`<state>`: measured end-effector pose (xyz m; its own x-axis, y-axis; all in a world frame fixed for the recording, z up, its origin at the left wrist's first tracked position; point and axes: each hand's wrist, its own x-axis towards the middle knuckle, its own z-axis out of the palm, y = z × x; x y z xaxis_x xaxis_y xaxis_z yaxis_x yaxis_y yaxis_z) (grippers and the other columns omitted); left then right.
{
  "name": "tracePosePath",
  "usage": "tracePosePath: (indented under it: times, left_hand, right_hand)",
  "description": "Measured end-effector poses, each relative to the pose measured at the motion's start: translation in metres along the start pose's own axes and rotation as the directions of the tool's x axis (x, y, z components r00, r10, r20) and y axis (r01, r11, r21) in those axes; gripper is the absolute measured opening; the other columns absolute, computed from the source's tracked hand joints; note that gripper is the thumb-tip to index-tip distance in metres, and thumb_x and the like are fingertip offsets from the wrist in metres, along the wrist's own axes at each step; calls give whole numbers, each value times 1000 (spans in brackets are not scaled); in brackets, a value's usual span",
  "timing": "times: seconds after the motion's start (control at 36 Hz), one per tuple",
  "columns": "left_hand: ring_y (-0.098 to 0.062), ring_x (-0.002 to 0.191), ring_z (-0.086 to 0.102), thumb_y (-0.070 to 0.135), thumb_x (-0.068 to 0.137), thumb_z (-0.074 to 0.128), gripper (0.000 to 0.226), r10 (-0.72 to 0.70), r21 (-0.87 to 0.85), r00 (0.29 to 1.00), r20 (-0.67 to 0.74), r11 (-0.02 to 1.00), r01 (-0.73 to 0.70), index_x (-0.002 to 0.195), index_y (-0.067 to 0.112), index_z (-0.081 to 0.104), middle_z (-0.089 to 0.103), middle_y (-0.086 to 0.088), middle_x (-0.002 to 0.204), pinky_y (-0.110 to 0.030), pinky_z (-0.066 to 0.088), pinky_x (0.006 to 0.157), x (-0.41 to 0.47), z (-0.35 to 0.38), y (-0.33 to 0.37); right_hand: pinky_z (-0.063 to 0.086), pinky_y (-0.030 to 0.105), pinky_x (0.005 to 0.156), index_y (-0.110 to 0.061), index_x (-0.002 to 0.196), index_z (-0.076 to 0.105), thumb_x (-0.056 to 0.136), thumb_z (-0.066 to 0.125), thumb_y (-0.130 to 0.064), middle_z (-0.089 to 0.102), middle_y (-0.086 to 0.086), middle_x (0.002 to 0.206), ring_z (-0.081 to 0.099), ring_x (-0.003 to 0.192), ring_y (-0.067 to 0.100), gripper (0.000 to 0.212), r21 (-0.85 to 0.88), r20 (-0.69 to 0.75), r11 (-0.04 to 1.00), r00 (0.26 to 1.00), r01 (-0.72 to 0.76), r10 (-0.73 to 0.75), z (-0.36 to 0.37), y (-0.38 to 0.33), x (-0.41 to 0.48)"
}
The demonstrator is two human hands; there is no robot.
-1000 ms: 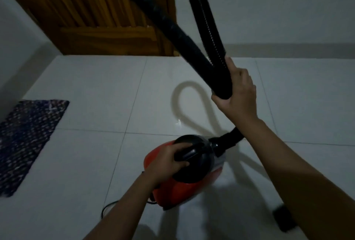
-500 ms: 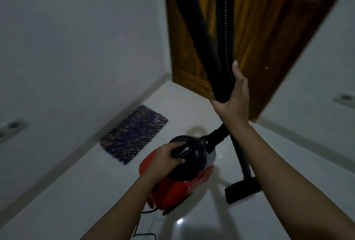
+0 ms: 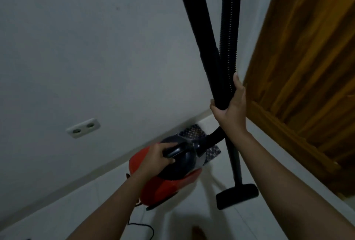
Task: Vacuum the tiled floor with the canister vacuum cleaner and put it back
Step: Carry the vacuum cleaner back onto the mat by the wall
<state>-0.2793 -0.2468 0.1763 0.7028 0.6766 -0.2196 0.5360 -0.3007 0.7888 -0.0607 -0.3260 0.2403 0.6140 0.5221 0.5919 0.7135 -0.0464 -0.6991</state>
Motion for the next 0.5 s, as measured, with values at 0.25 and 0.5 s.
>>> tracePosePath:
  times: [0.25,0.5]
  left_hand:
    - [16,89,55,-10,71,70,59,-86,-24,989,-117,996,84,112,33,65,59,36,93,-15,42,80,108,-39,-69]
    - [1,88,49,-5,84,58,46,-158,-51,980,-119,987,153,126,14,58,53,11,106,-10,38,79,196,-23,-144]
  right_hand:
    - [19,11,111,4,149,18,80,71,-6,24,-8,136,24,127,-4,87,143,137,988,990,-63,44,153,63,68]
    - [19,6,110,9,147,12,81,69,-3,22,-8,140,17,132,-21,88,181,219,980,975,-84,43,248,139,77]
